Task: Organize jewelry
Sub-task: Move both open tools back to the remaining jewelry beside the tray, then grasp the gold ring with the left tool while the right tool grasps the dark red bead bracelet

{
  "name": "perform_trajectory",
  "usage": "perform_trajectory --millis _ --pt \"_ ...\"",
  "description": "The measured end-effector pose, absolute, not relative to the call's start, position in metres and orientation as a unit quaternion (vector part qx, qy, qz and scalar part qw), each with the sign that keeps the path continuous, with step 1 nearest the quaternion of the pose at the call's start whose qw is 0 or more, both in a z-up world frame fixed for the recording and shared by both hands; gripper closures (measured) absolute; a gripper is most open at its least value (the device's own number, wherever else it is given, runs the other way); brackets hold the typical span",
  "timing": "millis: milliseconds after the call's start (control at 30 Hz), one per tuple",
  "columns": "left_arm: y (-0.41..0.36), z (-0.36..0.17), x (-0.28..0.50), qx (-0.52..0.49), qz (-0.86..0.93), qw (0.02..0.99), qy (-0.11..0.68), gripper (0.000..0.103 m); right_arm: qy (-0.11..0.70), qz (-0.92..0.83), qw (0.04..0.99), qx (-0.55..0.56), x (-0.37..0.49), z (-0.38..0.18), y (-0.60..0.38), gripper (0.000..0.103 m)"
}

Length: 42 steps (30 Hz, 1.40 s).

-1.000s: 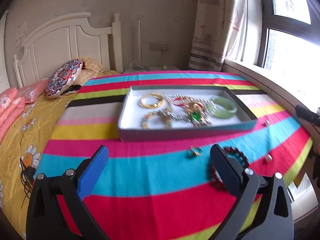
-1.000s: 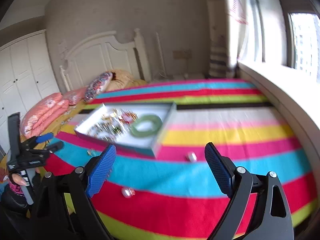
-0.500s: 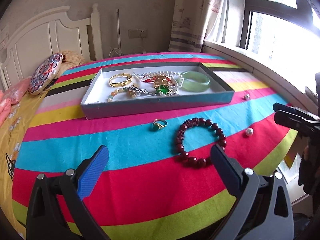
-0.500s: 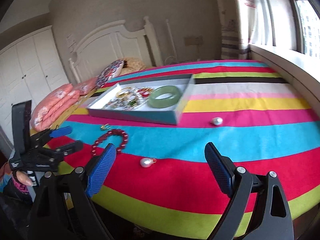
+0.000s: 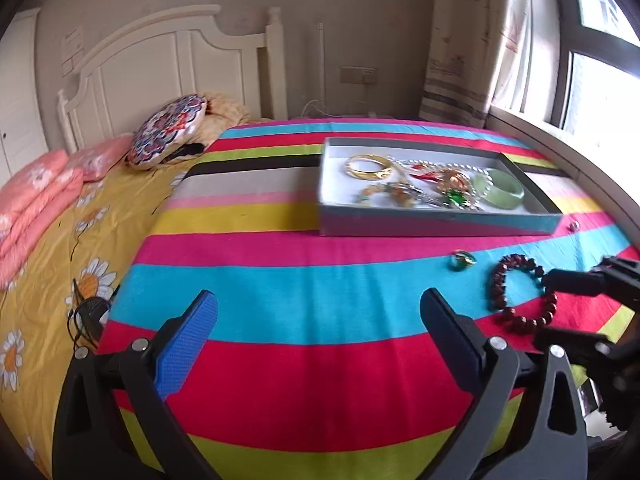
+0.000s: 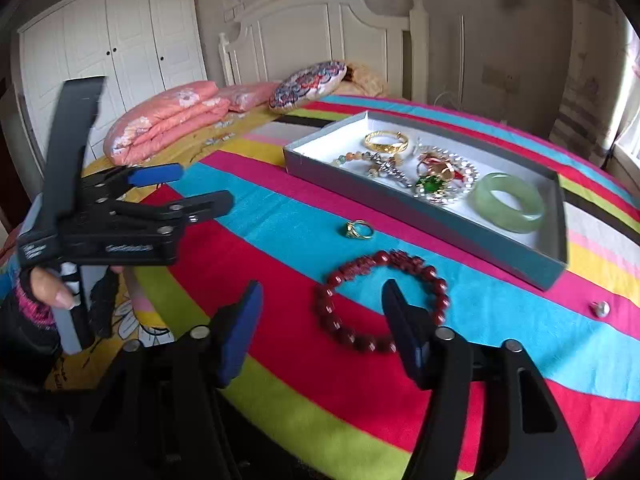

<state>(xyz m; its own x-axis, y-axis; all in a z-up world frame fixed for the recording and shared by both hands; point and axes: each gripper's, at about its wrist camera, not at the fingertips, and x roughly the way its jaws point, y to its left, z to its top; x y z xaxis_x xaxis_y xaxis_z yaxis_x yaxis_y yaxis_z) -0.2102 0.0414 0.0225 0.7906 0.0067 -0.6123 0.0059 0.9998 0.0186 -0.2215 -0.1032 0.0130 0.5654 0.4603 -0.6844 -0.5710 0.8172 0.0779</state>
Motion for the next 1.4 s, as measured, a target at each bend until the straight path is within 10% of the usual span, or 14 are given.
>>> perform_trajectory --millis 333,600,1133,1400 --pt "0.029 0.017 -0.208 -0.002 -0.07 0.935 0.348 0.002 0.384 0.273 0.869 -0.151 -0.217 -0.004 -0.093 0.088" --pt "-0.02 0.014 -0.17 -0.015 -0.141 0.916 0.376 0.004 0.386 0.249 0.882 -0.107 -0.229 -0.005 -0.148 0.089" --pt "-0.074 -0.001 -0.131 0.111 -0.2 0.878 0.42 0.081 0.374 0.27 0.885 -0.06 -0.225 -0.006 -0.165 0.088" --pt "-0.067 -0.002 -0.137 0.11 -0.212 0.878 0.414 0.084 0.372 0.268 0.887 -0.061 -0.226 -0.008 -0.164 0.088"
